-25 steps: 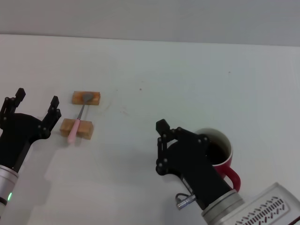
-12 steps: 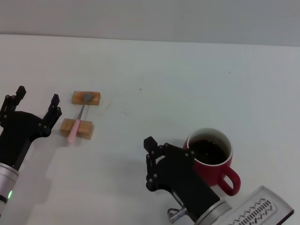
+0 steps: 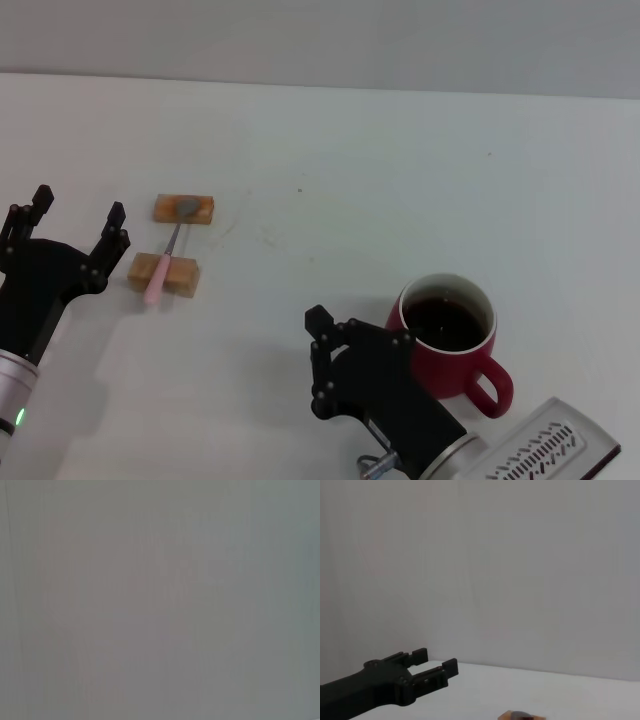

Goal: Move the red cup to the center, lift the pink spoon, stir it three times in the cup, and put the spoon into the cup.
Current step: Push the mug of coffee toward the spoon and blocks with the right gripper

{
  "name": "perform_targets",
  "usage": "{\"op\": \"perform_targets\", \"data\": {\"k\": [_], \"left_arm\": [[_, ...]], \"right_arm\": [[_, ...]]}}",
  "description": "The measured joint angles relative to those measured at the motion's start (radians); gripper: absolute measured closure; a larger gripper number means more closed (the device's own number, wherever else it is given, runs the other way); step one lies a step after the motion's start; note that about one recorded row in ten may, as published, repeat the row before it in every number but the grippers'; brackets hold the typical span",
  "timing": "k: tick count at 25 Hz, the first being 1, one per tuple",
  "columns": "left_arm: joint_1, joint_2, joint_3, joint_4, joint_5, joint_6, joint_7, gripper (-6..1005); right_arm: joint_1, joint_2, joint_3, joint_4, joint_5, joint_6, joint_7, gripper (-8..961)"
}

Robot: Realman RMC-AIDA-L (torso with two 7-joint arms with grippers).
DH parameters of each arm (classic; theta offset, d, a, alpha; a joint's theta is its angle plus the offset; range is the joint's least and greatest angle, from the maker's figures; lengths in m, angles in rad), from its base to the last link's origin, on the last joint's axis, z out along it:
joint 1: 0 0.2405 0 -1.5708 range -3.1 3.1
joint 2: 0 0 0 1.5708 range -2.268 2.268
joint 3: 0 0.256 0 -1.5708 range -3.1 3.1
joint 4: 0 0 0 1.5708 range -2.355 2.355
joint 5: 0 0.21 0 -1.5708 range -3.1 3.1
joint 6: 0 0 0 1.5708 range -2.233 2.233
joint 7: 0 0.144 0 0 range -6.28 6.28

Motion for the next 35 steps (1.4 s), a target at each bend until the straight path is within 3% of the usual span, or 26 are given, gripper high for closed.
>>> {"op": "perform_targets", "data": {"k": [23,35], "left_arm": [[0.002,0.003,-0.012,0.002,-0.001,0.000,0.000,194],[0.003,0.004,-0.023,0.003,-0.001,-0.001,0.002,195]], "right_arm": [[-0.025,0.000,-0.004,-0.011,-0.012,0.049,0.067,953],[-0.089,0.001,-0.008,-0.011,-0.039,0.048,0.067,953]]}}
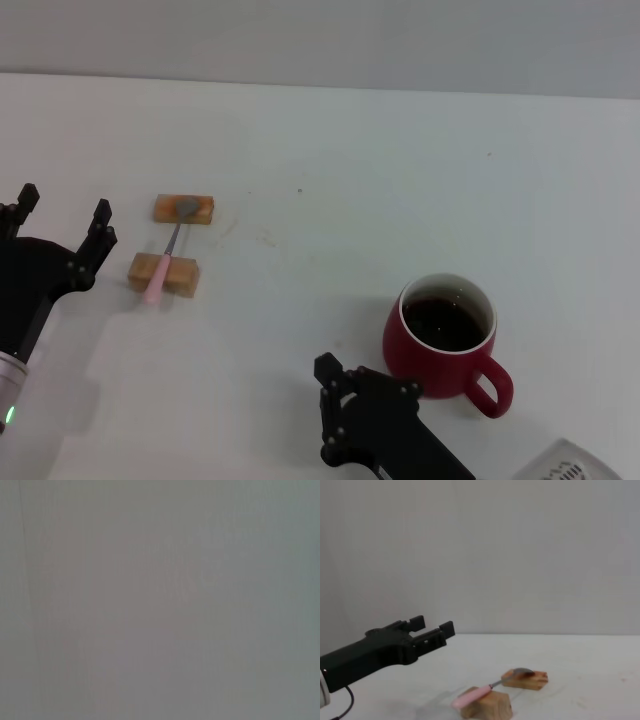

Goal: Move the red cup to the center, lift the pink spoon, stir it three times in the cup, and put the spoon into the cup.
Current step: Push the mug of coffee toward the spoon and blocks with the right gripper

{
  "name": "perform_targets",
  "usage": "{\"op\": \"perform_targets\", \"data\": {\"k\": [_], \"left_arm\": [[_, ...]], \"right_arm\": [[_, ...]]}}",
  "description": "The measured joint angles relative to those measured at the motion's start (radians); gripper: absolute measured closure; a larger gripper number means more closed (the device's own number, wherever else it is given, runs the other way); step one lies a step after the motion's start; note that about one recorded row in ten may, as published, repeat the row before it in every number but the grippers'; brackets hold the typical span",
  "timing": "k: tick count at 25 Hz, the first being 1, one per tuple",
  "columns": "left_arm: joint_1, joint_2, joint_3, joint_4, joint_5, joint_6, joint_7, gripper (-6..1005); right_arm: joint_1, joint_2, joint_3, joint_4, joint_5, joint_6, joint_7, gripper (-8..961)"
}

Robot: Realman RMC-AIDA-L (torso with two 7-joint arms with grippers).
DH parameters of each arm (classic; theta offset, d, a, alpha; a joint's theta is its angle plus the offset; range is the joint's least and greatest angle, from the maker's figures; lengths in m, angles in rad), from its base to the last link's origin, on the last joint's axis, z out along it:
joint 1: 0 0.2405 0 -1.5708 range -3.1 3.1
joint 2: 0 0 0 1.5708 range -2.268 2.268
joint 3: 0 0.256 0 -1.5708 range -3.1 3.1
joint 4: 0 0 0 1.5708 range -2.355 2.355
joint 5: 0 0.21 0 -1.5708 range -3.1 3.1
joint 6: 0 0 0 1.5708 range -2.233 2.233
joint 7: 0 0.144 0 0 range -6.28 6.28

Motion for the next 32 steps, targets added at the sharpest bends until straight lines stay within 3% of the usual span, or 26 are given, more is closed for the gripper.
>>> {"op": "perform_targets", "data": {"k": [32], "left_arm": [[-0.021,-0.001,-0.003,0.020,0.000,0.000,0.000,195]], "right_arm": [[-0.157,-0.014,0.008,0.010,0.009,-0.115,-0.019,953]]}}
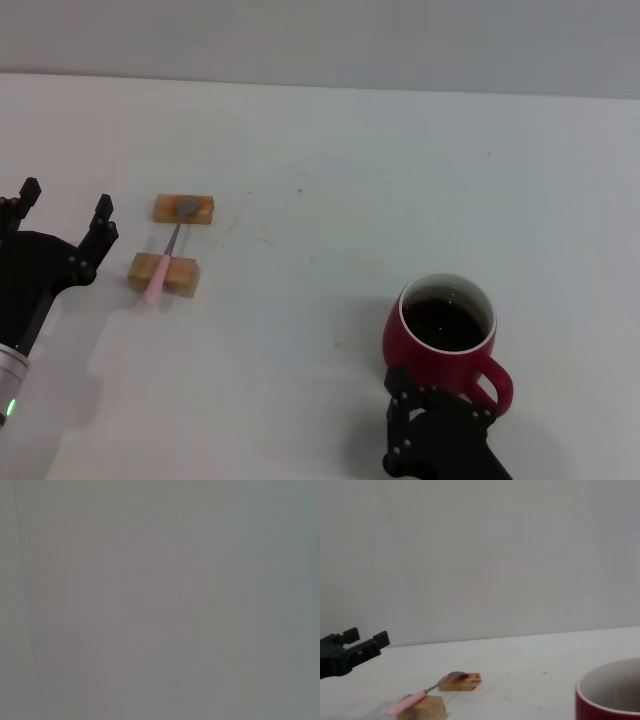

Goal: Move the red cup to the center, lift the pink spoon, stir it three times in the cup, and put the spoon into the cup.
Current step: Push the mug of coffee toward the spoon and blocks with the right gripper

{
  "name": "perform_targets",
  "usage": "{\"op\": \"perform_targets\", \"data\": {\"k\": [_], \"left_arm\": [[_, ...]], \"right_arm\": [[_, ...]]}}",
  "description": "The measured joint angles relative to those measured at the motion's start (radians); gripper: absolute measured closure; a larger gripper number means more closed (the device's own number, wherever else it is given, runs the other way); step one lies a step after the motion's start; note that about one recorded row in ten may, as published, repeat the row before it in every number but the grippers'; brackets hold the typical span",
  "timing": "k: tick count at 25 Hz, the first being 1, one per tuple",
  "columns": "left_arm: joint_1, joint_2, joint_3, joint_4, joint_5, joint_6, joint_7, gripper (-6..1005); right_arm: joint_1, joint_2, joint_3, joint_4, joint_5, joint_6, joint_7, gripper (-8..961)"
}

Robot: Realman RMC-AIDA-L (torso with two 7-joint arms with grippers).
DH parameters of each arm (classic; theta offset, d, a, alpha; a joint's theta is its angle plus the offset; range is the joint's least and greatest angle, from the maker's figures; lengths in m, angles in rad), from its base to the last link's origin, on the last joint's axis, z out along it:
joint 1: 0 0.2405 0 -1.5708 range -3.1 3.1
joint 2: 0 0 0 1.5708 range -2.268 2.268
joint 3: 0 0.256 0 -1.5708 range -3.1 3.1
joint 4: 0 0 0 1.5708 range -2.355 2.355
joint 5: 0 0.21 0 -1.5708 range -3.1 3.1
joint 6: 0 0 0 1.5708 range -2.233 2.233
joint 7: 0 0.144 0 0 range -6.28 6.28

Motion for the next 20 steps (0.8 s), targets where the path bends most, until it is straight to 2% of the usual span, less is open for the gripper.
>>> {"op": "perform_targets", "data": {"k": [20], "left_arm": [[-0.010,0.000,0.000,-0.001,0.000,0.000,0.000,196]], "right_arm": [[-0.006,-0.009,0.020,-0.011,0.009,-0.036,-0.004,953]]}}
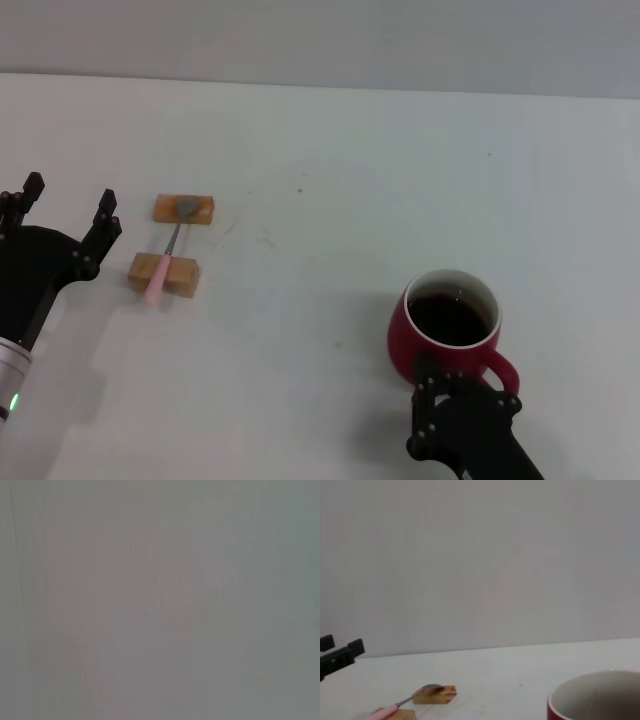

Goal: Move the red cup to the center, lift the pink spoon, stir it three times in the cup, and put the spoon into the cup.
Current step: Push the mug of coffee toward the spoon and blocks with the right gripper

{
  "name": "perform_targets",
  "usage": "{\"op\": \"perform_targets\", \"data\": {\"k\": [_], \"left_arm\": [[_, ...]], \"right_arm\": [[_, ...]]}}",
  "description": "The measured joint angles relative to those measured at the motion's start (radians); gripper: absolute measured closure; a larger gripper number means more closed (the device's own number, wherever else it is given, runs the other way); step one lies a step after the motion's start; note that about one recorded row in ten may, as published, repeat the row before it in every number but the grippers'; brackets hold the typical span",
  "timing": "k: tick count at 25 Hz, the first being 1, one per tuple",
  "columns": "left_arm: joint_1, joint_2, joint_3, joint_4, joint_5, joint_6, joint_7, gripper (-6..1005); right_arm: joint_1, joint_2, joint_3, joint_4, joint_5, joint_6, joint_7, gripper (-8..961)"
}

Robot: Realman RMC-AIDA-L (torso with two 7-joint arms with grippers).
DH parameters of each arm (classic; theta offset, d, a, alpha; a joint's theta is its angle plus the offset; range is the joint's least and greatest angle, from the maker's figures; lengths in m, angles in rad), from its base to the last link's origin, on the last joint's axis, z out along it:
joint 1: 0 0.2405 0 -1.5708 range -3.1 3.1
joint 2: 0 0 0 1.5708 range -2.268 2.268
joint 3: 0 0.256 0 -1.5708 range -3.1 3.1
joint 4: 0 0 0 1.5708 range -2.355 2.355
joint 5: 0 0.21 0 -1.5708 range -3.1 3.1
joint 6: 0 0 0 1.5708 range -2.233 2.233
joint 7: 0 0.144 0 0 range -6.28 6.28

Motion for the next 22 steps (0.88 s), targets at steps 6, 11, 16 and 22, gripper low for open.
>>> {"op": "perform_targets", "data": {"k": [6,11,16,22], "left_arm": [[0.000,-0.001,0.000,0.000,0.000,0.000,0.000,196],[0.000,-0.002,0.000,0.000,0.000,0.000,0.000,196],[0.000,-0.002,0.000,0.000,0.000,0.000,0.000,196],[0.001,-0.002,0.000,0.000,-0.001,0.000,0.000,196]], "right_arm": [[0.003,-0.012,0.014,-0.006,0.000,0.002,0.000,953],[0.005,-0.025,0.023,-0.006,0.000,0.006,0.000,953],[0.006,-0.037,0.039,-0.007,0.000,0.009,0.000,953],[0.007,-0.051,0.058,-0.011,0.000,0.010,0.000,953]]}}
